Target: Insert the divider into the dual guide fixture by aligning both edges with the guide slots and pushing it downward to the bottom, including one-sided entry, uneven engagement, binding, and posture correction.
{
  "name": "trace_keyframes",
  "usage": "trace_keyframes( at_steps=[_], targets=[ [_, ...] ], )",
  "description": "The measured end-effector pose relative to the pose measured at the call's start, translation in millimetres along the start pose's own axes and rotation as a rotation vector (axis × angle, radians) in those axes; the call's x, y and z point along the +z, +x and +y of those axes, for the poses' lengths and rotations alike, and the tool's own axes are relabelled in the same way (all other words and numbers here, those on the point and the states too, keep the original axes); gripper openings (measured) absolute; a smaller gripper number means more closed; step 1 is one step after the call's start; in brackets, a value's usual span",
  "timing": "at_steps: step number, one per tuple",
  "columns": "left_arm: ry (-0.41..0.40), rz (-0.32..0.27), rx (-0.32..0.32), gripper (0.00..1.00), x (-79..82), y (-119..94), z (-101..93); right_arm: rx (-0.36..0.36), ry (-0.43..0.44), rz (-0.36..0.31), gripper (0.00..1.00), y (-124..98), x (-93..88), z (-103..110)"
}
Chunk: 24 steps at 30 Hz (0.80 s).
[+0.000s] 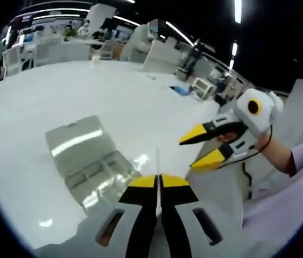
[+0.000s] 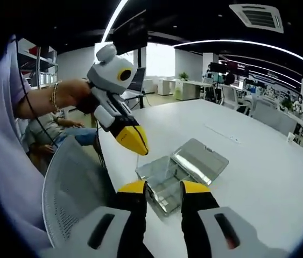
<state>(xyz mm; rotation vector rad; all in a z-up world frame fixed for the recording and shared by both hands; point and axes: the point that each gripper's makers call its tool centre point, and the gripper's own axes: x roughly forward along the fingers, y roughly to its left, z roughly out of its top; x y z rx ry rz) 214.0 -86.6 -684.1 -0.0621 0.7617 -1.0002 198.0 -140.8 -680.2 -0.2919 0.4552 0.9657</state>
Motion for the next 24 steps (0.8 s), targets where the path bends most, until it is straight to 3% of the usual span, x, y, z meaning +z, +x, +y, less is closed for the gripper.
trace_keyframes(
  at_steps=[9, 16, 24],
  targets=[
    [0.151, 0.047, -0.04, 0.0, -9.4, 8.2, -7.8, 0.092, -0.08, 0.026, 0.16, -2.9, 2.3, 12.1],
    [0.283, 0.055, -0.132, 0.0, -9.5, 14.6, -32.7, 0.142, -0.151, 0.055, 0.14, -6.6, 7.5, 10.2],
    [0.337, 0.051, -0.187, 0.0, -7.0, 18.9, -48.0, 0.272, -0.235, 0.127, 0.1, -10.5, 7.4, 19.1]
  ],
)
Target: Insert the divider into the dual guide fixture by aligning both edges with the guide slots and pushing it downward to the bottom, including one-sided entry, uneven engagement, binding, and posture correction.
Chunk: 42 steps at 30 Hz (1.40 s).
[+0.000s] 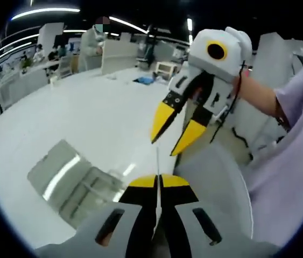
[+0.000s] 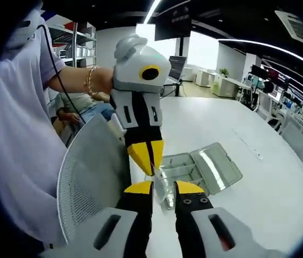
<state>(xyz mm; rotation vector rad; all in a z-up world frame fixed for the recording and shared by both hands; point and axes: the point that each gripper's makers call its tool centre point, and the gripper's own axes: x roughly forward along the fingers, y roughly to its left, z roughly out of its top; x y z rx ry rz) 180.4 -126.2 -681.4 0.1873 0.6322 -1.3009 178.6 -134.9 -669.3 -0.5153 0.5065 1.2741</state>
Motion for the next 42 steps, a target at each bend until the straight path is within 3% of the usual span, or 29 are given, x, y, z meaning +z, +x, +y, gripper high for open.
trace_keyframes(
  at_steps=[6, 11, 25, 36, 42],
  targets=[
    [0.1, 0.05, -0.048, 0.0, -7.4, 4.1, -13.1, 0.115, -0.024, 0.048, 0.09, 3.5, -5.7, 17.8],
    [0.108, 0.05, -0.062, 0.0, -5.7, 6.9, -17.0, 0.151, -0.051, 0.091, 0.01, 7.2, -11.9, 22.7],
    [0.113, 0.042, -0.078, 0.0, -2.9, 9.9, -22.7, 0.202, -0.076, 0.152, 0.0, 9.9, -20.0, 27.4],
    [0.113, 0.041, -0.04, 0.01, -3.4, 8.6, -16.7, 0.195, -0.042, 0.16, 0.0, 12.4, -19.4, 26.2],
    [0.105, 0.055, -0.004, 0.16, -7.9, 7.7, -10.9, 0.168, -0.04, 0.162, 0.0, 12.2, -18.0, 21.7]
  ],
)
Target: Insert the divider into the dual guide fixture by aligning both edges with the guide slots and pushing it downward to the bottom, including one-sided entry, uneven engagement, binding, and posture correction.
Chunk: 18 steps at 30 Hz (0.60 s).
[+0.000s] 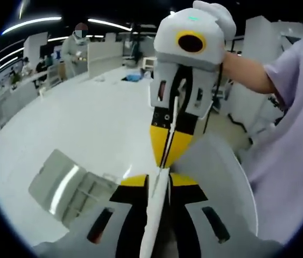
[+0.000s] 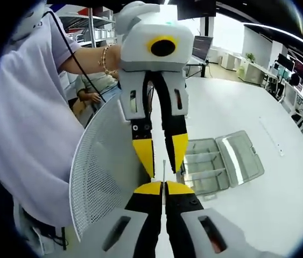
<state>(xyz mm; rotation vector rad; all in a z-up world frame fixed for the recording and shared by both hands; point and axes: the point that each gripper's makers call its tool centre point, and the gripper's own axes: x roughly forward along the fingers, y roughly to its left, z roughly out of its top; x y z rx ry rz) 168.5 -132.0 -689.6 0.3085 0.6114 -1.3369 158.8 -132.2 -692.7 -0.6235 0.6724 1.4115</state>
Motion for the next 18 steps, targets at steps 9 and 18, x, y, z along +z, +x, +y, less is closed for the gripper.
trace_keyframes(
  at_steps=[9, 18],
  targets=[
    [-0.063, -0.019, 0.045, 0.21, -12.4, -12.5, 7.7, -0.02, -0.007, 0.008, 0.0, 1.8, 0.3, -7.1],
    [-0.127, -0.027, 0.09, 0.3, -27.6, -29.6, 14.5, -0.033, -0.005, 0.012, 0.0, 5.2, 0.9, -13.5]
  ],
)
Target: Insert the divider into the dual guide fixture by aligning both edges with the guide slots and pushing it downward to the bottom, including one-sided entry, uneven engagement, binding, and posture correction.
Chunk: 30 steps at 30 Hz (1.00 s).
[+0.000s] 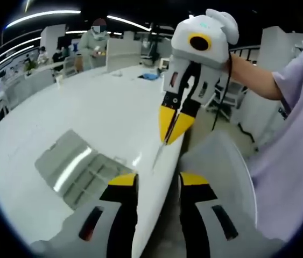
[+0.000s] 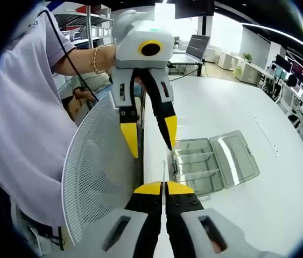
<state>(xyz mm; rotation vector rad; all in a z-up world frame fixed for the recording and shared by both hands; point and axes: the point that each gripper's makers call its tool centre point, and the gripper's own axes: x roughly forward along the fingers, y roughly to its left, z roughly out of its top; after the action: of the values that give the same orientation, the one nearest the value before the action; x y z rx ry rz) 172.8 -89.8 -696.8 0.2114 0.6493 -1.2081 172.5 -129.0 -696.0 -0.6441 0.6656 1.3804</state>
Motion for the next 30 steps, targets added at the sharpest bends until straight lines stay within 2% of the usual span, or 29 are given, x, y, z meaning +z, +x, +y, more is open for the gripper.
trace_keyframes(
  at_steps=[8, 15, 24, 30],
  targets=[
    [-0.03, -0.02, 0.046, 0.4, -4.6, -19.4, 3.1, -0.008, -0.005, 0.021, 0.0, 3.8, -2.6, -6.5],
    [-0.056, -0.043, 0.082, 0.43, -6.4, -37.2, 4.5, -0.012, -0.004, 0.036, 0.0, 6.5, -5.9, -17.1],
    [-0.098, -0.061, 0.134, 0.45, -14.4, -58.1, 6.9, -0.018, -0.008, 0.059, 0.0, 14.5, -10.9, -34.5],
    [-0.135, -0.071, 0.177, 0.45, -23.1, -73.1, 11.2, -0.022, -0.027, 0.097, 0.0, 23.9, -18.0, -44.8]
  ],
)
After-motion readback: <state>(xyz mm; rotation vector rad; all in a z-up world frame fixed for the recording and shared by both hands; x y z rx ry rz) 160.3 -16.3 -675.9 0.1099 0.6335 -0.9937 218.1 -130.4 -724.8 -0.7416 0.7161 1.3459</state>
